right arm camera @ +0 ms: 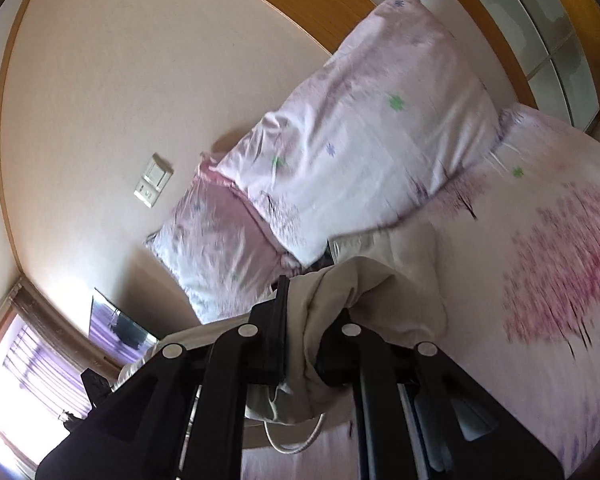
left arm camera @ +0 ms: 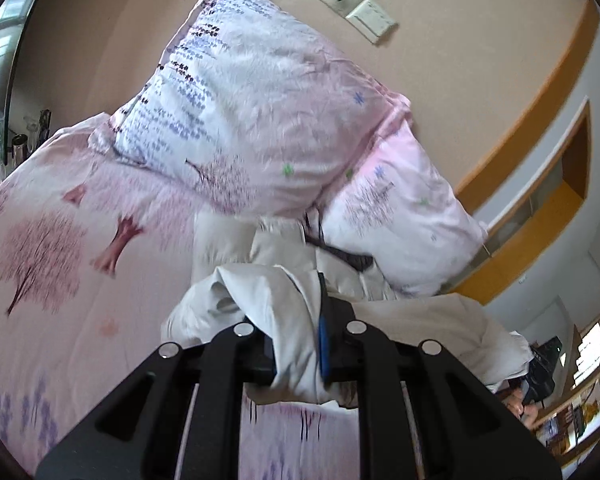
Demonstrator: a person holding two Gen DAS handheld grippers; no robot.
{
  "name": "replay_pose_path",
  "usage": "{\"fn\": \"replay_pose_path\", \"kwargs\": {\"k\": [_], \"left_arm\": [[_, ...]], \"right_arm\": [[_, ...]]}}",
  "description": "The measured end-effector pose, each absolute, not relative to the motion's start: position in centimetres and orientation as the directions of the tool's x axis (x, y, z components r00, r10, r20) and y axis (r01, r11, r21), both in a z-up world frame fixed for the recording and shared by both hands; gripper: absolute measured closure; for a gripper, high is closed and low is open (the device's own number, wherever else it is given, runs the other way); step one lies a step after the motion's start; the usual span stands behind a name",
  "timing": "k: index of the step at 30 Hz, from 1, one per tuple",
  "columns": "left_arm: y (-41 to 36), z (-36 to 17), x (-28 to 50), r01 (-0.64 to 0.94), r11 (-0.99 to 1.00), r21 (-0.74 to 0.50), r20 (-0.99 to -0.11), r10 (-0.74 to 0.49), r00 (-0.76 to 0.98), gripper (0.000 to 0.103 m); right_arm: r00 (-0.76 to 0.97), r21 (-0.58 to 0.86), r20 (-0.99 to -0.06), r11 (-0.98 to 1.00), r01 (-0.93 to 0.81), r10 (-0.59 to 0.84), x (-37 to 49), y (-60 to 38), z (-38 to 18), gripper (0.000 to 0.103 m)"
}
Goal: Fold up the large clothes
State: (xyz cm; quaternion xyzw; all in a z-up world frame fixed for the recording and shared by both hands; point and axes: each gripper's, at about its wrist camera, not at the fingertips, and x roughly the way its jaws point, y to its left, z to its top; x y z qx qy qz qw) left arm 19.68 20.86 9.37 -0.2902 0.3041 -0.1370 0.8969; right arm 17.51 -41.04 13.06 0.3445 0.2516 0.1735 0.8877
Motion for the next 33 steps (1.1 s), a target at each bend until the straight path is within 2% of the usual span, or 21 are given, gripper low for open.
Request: {"fn": "replay_pose_path", "kwargs": {"k": [8, 11, 17, 21, 23, 25, 26, 27, 28, 30, 33], "left_arm": [[20.7, 7.8, 28.4, -0.021, 0.790, -0.613, -0.521, -0.384, 0.762, 0.089], [20.4, 6.9, 30.9, -0.054, 0.788, -0.613, -0.548, -0.374, 0.748, 0.088], [19.8, 3.9, 36.2, -0.149, 0.784, -0.602, -0.628, -0.350, 0.695, 0.086], [19.4, 2.3, 38.8, -0.197, 0.772, -0.604, -0.664, -0.351, 0.661, 0.081], [19.2, 1.9, 39.7, -0.215, 0.770, -0.601, -0.682, -0.353, 0.641, 0.078], [19.1, 1.6, 40.6, -0.231, 0.762, -0.605, -0.695, -0.364, 0.620, 0.071], [19.1, 1.5, 40.9, -0.236, 0.758, -0.608, -0.699, -0.369, 0.613, 0.068], [19.1, 1.4, 41.4, -0.245, 0.750, -0.615, -0.703, -0.380, 0.601, 0.063], [19.1, 1.2, 41.8, -0.251, 0.740, -0.623, -0.704, -0.392, 0.592, 0.057], [19.2, 1.2, 42.3, -0.261, 0.728, -0.634, -0.704, -0.403, 0.585, 0.052], [19.5, 1.3, 42.7, -0.259, 0.699, -0.666, -0.682, -0.430, 0.592, 0.043]], "right_arm": [[0.814, 0.695, -0.396, 0.718, -0.036, 0.424, 25.2, -40.6, 11.6, 0.093], [0.804, 0.685, -0.451, 0.728, 0.034, 0.387, 28.0, -40.5, 9.9, 0.092], [0.709, 0.643, -0.631, 0.725, 0.248, 0.317, 34.5, -40.4, 5.4, 0.090], [0.625, 0.633, -0.706, 0.692, 0.346, 0.333, 37.7, -40.5, 2.8, 0.080], [0.601, 0.647, -0.715, 0.663, 0.377, 0.356, 38.7, -40.7, 2.1, 0.073], [0.586, 0.676, -0.708, 0.618, 0.402, 0.393, 39.5, -41.3, 1.6, 0.054], [0.588, 0.697, -0.695, 0.590, 0.408, 0.414, 39.7, -41.6, 1.5, 0.048], [0.594, 0.725, -0.673, 0.552, 0.412, 0.440, 40.0, -41.9, 1.5, 0.039], [0.602, 0.743, -0.656, 0.528, 0.411, 0.455, 40.2, -42.2, 1.5, 0.035], [0.623, 0.765, -0.631, 0.507, 0.397, 0.463, 40.2, -42.6, 2.0, 0.032], [0.654, 0.743, -0.626, 0.580, 0.334, 0.424, 39.6, -42.3, 3.6, 0.032]]}}
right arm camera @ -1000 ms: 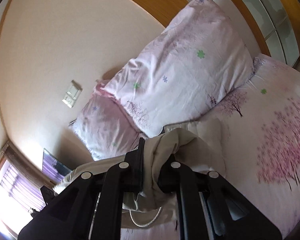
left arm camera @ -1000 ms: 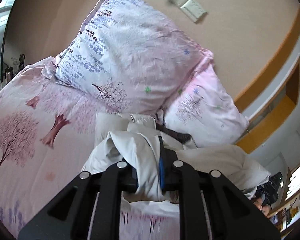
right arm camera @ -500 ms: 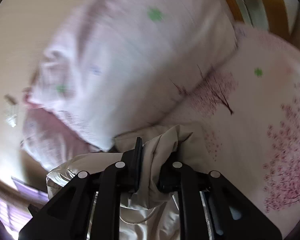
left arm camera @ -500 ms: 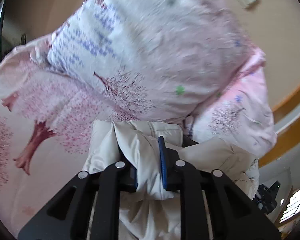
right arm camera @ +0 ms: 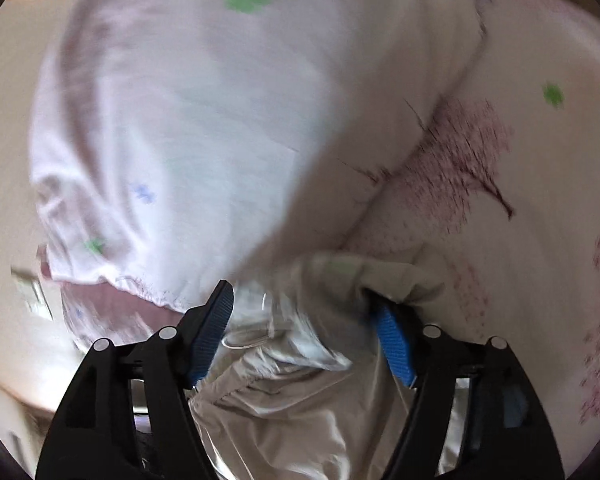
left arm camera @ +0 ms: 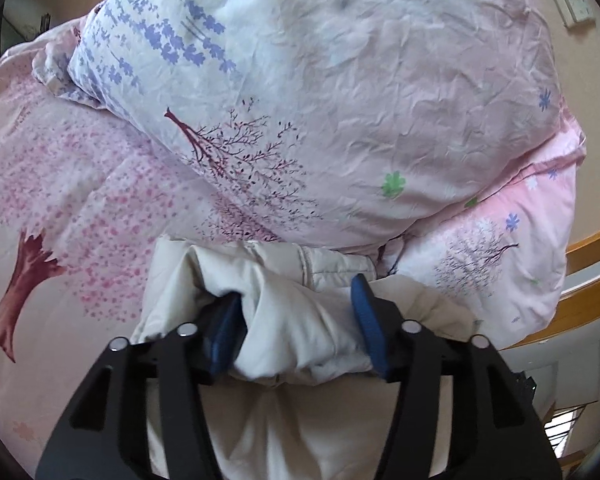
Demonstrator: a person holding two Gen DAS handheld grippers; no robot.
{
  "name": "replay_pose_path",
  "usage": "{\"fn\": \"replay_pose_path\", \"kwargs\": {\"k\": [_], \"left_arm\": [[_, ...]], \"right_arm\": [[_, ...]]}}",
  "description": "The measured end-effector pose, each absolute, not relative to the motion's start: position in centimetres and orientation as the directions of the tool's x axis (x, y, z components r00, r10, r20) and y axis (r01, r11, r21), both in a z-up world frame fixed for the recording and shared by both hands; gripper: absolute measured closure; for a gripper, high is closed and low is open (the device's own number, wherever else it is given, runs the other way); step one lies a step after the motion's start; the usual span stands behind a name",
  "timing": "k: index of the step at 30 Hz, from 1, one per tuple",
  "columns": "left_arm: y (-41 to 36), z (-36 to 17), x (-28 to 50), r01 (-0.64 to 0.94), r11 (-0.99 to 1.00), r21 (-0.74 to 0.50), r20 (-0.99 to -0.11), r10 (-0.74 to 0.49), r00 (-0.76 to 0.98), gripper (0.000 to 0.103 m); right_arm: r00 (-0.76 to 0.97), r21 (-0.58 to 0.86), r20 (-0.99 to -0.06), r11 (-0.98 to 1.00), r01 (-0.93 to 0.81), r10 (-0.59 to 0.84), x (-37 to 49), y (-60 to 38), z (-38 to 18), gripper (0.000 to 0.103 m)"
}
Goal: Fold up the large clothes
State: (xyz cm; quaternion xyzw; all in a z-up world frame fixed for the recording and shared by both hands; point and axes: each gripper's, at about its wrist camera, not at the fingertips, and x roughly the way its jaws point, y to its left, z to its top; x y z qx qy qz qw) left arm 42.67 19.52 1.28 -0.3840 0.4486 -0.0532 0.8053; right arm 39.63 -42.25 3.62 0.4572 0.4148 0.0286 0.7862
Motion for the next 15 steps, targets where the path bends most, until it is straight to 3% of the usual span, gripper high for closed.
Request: {"fn": "replay_pose_path", "kwargs": {"k": [4, 9, 13, 15], "left_arm": [[21.4, 2.3, 42.0, -0.226, 0.598, -0.769, -0.573, -0.487, 0.659, 0.017], [21.8, 5.9, 39.8, -0.139, 0.719, -0.681, -0.569, -0.401, 0.718, 0.015], [16.4, 7.5, 37.0, 0.035, 0.889, -0.457, -0.631, -0.351, 0.691, 0.016], [13.1, 7.6, 35.3, 0.144, 0.914, -0.380, -0.643, -0.373, 0.669, 0.016]], "right_arm": [[0.753, 0.627, -0.606, 0.737, 0.253, 0.257, 37.2, -41.7, 7.3, 0.031], [0.755, 0.406, -0.620, 0.911, 0.074, 0.215, 34.8, -37.0, 10.1, 0.033], [0.654, 0.266, -0.689, 0.948, -0.172, 0.312, 33.0, -30.4, 9.5, 0.059], [0.603, 0.223, -0.721, 0.939, -0.262, 0.340, 31.8, -27.2, 9.0, 0.062]]}}
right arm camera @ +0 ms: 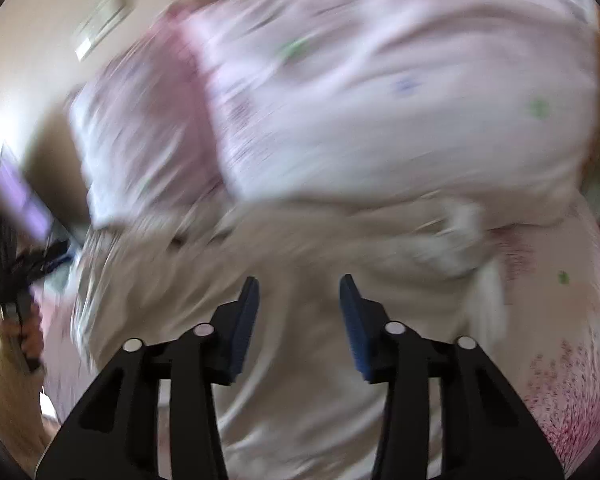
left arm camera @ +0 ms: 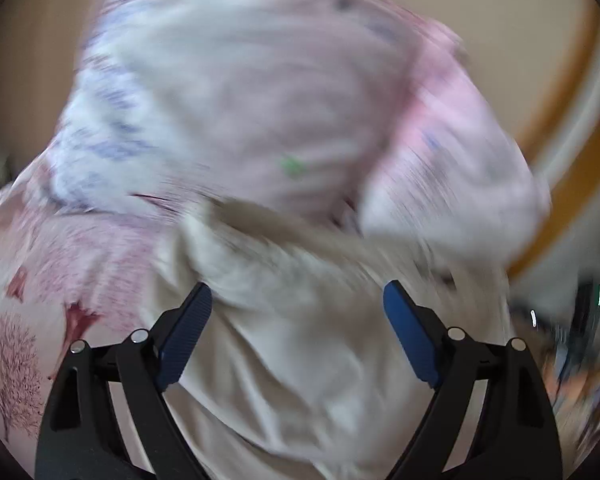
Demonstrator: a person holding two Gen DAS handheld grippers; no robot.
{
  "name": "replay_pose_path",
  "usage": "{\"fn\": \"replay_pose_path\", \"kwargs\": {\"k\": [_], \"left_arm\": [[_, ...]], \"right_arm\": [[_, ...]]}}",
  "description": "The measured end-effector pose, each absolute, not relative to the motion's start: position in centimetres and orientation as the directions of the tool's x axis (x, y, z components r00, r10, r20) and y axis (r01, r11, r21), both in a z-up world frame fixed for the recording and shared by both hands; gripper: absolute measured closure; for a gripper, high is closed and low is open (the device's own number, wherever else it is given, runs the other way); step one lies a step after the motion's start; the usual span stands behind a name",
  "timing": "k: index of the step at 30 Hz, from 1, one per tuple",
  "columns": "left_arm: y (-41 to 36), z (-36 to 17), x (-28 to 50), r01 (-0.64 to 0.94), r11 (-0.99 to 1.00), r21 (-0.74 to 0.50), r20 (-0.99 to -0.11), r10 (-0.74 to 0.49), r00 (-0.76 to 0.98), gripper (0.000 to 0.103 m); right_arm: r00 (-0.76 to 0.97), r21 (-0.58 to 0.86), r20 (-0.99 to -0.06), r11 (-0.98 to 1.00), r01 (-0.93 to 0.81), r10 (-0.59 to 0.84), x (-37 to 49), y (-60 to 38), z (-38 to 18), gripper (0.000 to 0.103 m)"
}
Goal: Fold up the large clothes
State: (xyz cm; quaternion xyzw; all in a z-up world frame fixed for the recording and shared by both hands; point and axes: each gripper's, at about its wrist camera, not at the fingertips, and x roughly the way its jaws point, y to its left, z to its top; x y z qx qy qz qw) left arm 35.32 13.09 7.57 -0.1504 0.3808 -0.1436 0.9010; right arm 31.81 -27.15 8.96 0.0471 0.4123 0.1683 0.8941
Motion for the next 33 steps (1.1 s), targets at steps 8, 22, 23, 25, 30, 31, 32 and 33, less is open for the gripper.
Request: {"fn": "replay_pose_path", "kwargs": {"k": [8, 22, 23, 25, 30, 31, 32, 33], "left_arm": [[6.8, 4.9, 35.1, 0.226, 0.964, -0.138, -0.738, -0.252, 0.626, 0.023], [6.6, 3.3, 41.5, 0.099, 0.993, -0.061, -0.833, -0.105, 0.544, 0.042], [6.7, 3.5, 41.0, 0.109, 0.991, -0.080, -0.826, -0.127, 0.549, 0.044], [7.2, 4.5, 38.7, 0.148, 0.979, -0.142, -0.801, -0.201, 0.564, 0.044], [5.1, 6.0, 34.3, 0.261, 0.941, -0.214, -0.725, -0.332, 0.603, 0.029], [4.2, 5.9, 34.3, 0.285, 0.934, -0.215, -0.728, -0.348, 0.591, 0.029], [3.4, 5.8, 34.4, 0.297, 0.930, -0.214, -0.734, -0.354, 0.579, 0.029], [2.5, 5.5, 34.7, 0.300, 0.932, -0.206, -0.747, -0.347, 0.567, 0.029]], "right_arm": [[0.542, -0.054, -0.832, 0.956, -0.290, 0.118, 34.5, -21.1, 5.4, 0.067], [0.354, -0.077, -0.935, 0.986, -0.151, -0.019, 44.4, -21.3, 0.7, 0.069], [0.398, -0.089, -0.917, 0.982, -0.166, -0.016, 43.2, -21.4, 1.5, 0.069], [0.451, -0.052, -0.892, 0.983, -0.178, 0.034, 40.9, -21.5, 3.0, 0.069], [0.540, 0.122, -0.808, 0.963, -0.239, 0.237, 35.5, -21.7, 5.8, 0.068], [0.543, 0.124, -0.804, 0.961, -0.247, 0.243, 35.2, -21.2, 5.9, 0.068], [0.538, 0.117, -0.806, 0.958, -0.263, 0.246, 35.4, -20.2, 5.6, 0.069], [0.529, 0.103, -0.815, 0.957, -0.271, 0.238, 35.6, -19.6, 5.1, 0.069]]}}
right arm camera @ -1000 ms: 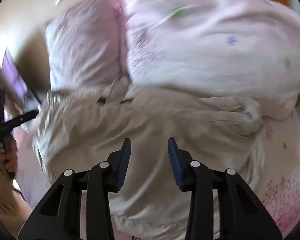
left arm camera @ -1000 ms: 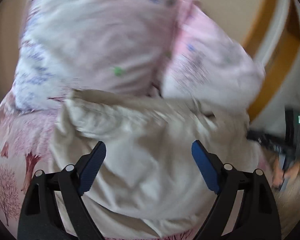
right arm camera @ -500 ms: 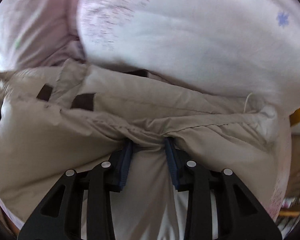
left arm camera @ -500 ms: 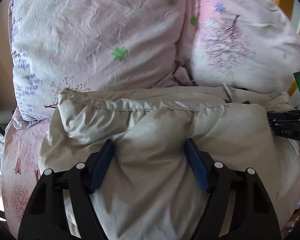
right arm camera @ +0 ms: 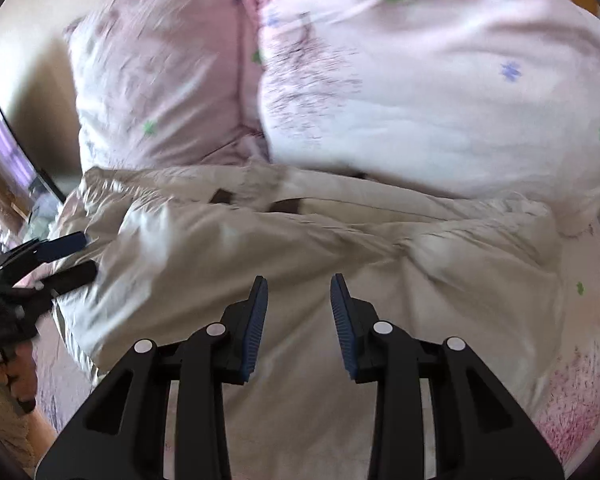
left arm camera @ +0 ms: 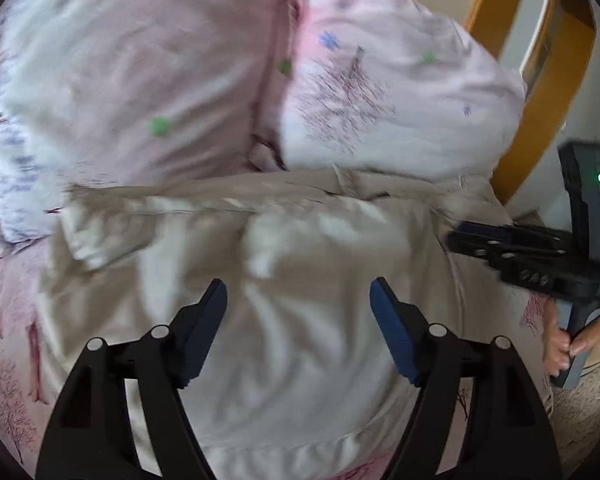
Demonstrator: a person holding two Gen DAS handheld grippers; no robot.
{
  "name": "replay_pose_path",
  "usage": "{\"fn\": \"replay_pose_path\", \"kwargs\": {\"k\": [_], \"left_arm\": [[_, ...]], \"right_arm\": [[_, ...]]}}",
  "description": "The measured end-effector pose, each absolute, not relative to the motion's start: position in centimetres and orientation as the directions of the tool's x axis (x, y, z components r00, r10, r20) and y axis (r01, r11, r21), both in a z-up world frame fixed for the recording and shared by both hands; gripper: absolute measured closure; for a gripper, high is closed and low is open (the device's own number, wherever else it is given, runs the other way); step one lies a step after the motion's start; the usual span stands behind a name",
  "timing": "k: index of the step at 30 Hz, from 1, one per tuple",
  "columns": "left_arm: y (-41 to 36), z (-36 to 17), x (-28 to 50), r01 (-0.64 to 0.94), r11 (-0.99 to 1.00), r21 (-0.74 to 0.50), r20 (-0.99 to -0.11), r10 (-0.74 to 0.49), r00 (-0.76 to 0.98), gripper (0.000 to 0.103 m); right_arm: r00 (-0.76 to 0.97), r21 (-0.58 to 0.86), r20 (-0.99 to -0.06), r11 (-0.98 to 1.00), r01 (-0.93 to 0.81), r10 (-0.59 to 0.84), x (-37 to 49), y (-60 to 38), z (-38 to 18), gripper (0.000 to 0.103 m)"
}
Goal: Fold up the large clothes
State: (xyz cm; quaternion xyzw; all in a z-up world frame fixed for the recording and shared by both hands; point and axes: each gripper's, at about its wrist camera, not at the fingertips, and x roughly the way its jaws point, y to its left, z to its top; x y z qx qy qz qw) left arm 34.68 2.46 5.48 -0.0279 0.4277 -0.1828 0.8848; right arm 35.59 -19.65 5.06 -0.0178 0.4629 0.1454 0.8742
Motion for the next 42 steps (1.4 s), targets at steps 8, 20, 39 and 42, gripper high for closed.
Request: {"fn": "replay_pose_path", "kwargs": {"k": [8, 20, 39, 42], "left_arm": [[0.1, 2.9, 38.6, 0.174, 0.981, -0.089, -0.836, -0.169, 0.521, 0.035], [8.7, 4.7, 35.0, 0.055, 0.998, -0.017, -0.771, -0.048, 0.635, 0.028], [14.7, 3.0, 32.5, 0.001, 0.992, -0.127, -0.782, -0.100, 0.615, 0.023], [15.2, 0.8, 33.4, -0.023, 0.994, -0.111, -0.819, -0.078, 0.568, 0.022]], "right_arm": [[0.389, -0.039, -0.921, 0.991, -0.125, 0.013, 41.4, -18.5, 0.8, 0.066], [0.624, -0.037, -0.782, 0.997, -0.063, 0.010, 36.3, -26.9, 5.2, 0.067], [0.565, 0.144, -0.823, 0.985, 0.091, 0.068, 33.5, -34.4, 1.2, 0.069], [0.484, 0.149, -0.873, 0.979, 0.141, 0.063, 33.0, -36.2, -1.9, 0.069]]}}
